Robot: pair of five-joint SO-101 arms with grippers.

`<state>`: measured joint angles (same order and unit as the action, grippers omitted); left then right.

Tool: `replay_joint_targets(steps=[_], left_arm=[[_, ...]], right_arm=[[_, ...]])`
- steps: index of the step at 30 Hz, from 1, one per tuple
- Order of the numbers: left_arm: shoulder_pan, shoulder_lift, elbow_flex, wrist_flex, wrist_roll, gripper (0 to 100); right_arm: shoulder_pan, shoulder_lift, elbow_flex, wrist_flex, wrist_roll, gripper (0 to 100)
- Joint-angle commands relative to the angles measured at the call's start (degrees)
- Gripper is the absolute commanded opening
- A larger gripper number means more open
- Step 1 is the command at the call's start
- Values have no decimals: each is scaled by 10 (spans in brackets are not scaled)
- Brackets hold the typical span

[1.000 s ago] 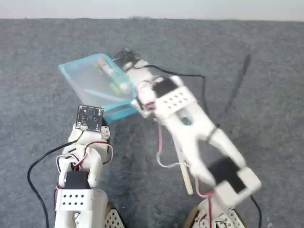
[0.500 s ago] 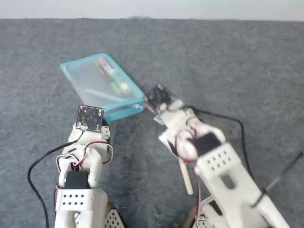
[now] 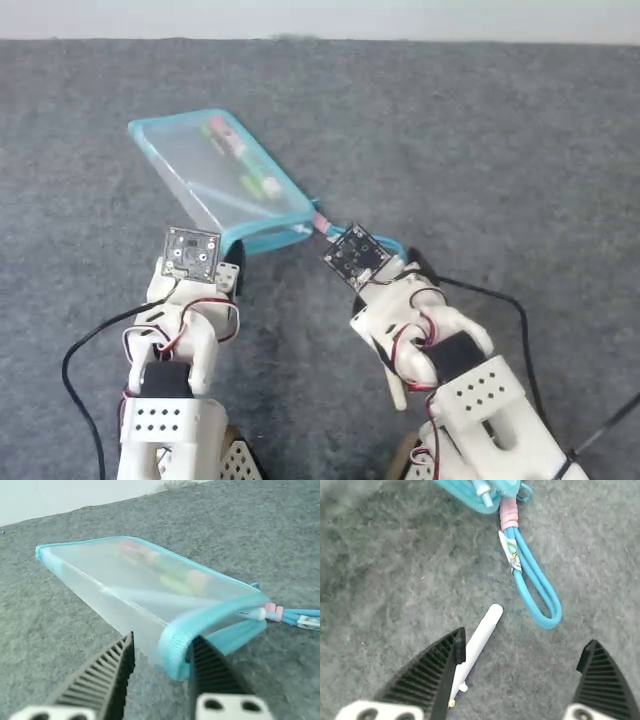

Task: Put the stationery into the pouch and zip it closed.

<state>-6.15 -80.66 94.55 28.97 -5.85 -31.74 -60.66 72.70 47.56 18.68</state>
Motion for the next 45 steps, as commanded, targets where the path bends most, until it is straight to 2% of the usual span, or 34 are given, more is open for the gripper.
replay_joint_targets(steps=[1, 8, 10, 14, 15, 20, 24, 27, 28, 29, 30, 31, 33, 34, 35, 37, 38, 39, 40, 41, 43, 44, 45], left_arm=[[-3, -10, -10, -21, -1, 2], [-1, -10, -19, -16, -3, 12], [4, -9, -51, 33, 1, 11], [62, -10, -183, 232, 18, 10], [65, -10, -214, 258, 17, 10], [40, -6, -249, 247, 1, 10], [44, -4, -305, 298, 9, 10], [63, -6, -233, 250, 13, 11], [44, -9, -222, 223, 1, 11], [-4, -9, -230, 203, -4, 11], [-48, -4, -247, 193, 7, 11], [-62, 0, -254, 193, 33, 11], [-8, 18, -231, 200, 53, 11], [32, 26, -211, 193, 39, 11], [36, 33, -204, 178, 21, 11], [-62, 37, -237, 156, 27, 11], [-110, 40, -250, 150, 63, 11], [-125, 45, -250, 150, 101, 11], [-109, 53, -240, 156, 118, 11], [-66, 61, -225, 164, 101, 11], [34, 71, -196, 166, 28, 12], [43, 73, -196, 164, 4, 12], [32, 73, -205, 163, 11, 12]], right_arm=[[7, -17, -4, -13, 4, 351], [7, -17, -4, -12, 4, 351], [7, -17, -4, -10, 4, 351], [12, -12, -12, -4, 7, 350], [12, -12, -18, 5, 5, 350], [10, -12, -54, 77, 10, 350], [13, -11, -72, 123, 43, 350], [14, -11, -90, 184, 57, 350], [17, -11, -94, 209, 71, 350], [25, -11, -95, 225, 88, 350], [40, -11, -91, 232, 104, 350], [57, -11, -84, 233, 117, 350], [88, -11, -65, 225, 136, 350], [98, -11, -55, 218, 141, 350], [105, -11, -47, 216, 143, 350], [116, -11, -33, 219, 152, 350], [124, -11, -26, 218, 159, 350], [131, -11, -20, 217, 166, 350], [135, -11, -18, 216, 171, 350], [135, -11, -18, 216, 171, 350], [134, -11, -20, 216, 165, 350], [128, -11, -20, 216, 164, 350], [122, -10, -18, 216, 164, 350]])
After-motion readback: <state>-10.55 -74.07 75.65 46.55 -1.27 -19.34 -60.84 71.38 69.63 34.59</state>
